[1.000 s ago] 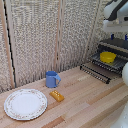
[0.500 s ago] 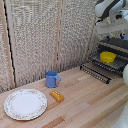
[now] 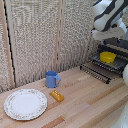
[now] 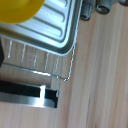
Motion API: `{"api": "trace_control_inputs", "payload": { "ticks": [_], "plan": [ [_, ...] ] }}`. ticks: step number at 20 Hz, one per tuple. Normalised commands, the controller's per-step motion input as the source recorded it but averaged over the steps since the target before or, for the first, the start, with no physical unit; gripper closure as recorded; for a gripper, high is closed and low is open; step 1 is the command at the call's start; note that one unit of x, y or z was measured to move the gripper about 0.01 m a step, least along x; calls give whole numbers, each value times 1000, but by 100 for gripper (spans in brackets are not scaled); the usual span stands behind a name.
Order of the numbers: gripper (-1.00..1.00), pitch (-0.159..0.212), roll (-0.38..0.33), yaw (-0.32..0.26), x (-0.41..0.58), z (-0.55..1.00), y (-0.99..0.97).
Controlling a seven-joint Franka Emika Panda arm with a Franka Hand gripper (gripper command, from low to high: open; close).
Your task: Please reach out your grabber to the yellow dish. Tenderly grip the yellow dish using your grabber. Set the yellow dish on the baking sheet. Posit your grabber on the rim of the baking sheet carrying the yellow dish. Mindfully slide the baking sheet with the yellow dish into the oven. Let go of your grabber's hold on the baking sheet's edge when it is entirely in the oven.
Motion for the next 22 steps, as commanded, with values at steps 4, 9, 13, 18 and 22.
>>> {"api": "trace_control_inputs", "payload": {
  "ticks": [4, 9, 13, 18, 22],
  "plan": [
    [-100, 274, -286, 162, -151, 0, 16],
    [-100, 281, -275, 137, -66, 0, 81],
    [-100, 227, -241, 194, -18, 0, 99],
    [-100, 214, -237, 222, -59, 0, 70],
    [-100, 152, -265, 261, -56, -122, 0]
  ]
}}
